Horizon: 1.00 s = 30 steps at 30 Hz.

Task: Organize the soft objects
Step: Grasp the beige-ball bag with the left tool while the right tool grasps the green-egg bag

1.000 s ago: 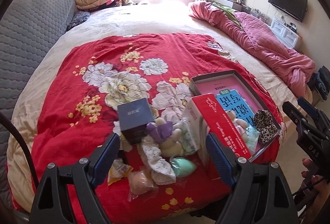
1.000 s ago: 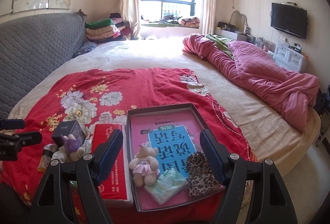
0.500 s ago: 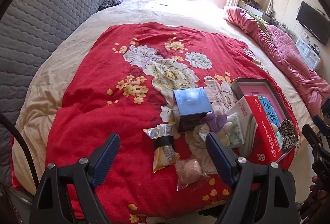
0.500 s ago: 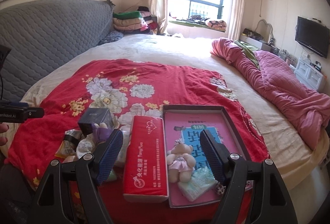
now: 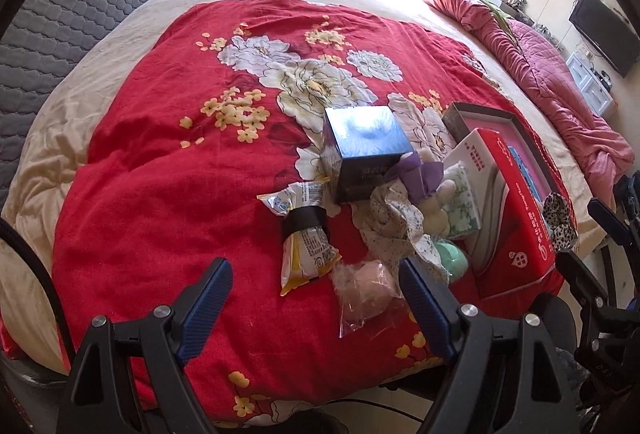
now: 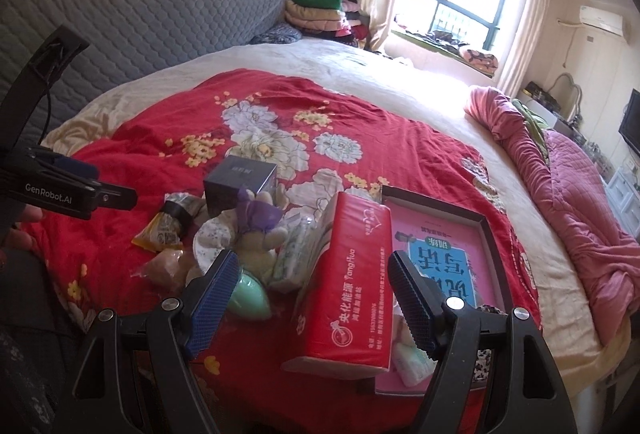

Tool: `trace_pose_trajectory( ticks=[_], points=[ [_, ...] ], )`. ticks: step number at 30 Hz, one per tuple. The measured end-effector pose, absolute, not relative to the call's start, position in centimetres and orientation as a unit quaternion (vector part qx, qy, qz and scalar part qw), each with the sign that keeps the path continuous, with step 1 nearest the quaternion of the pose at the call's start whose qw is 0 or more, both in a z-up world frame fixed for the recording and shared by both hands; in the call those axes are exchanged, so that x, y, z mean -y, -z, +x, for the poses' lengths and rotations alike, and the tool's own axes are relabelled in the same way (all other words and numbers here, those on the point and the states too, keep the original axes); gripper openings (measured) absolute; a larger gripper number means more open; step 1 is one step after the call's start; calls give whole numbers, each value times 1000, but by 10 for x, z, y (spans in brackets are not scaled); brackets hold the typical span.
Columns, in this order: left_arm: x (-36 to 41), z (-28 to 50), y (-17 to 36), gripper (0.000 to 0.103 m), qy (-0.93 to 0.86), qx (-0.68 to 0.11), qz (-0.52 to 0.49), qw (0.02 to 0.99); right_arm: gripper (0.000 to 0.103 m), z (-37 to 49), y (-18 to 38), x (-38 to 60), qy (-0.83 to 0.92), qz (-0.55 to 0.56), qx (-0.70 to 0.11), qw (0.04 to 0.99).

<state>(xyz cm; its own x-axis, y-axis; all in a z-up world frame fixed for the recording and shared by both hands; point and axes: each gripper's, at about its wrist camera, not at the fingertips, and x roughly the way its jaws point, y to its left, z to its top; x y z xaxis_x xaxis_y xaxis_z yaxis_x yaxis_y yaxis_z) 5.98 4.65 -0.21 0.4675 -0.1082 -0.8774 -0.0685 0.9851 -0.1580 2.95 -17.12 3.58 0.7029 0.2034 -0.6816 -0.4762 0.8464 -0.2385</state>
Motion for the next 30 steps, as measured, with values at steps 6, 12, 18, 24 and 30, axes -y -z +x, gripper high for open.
trace_pose_trajectory(
  ticks=[6,12,18,24,30],
  points=[
    [-36,62,20,85,26,-530,-81,843,78,21,-9,149,-238,-274,-349,864],
    [-33,65,44,85,41,-550,-93,829,78,17,15,128,-273,-341,-351,828],
    [-30,70,59,85,59,-555,-105,823,78,25,46,115,-291,-405,-367,785],
    [-35,74,69,85,67,-561,-125,815,78,34,73,103,-295,-474,-363,746],
    [-37,77,74,85,75,-562,-136,812,77,48,90,94,-312,-489,-366,727]
  ],
)
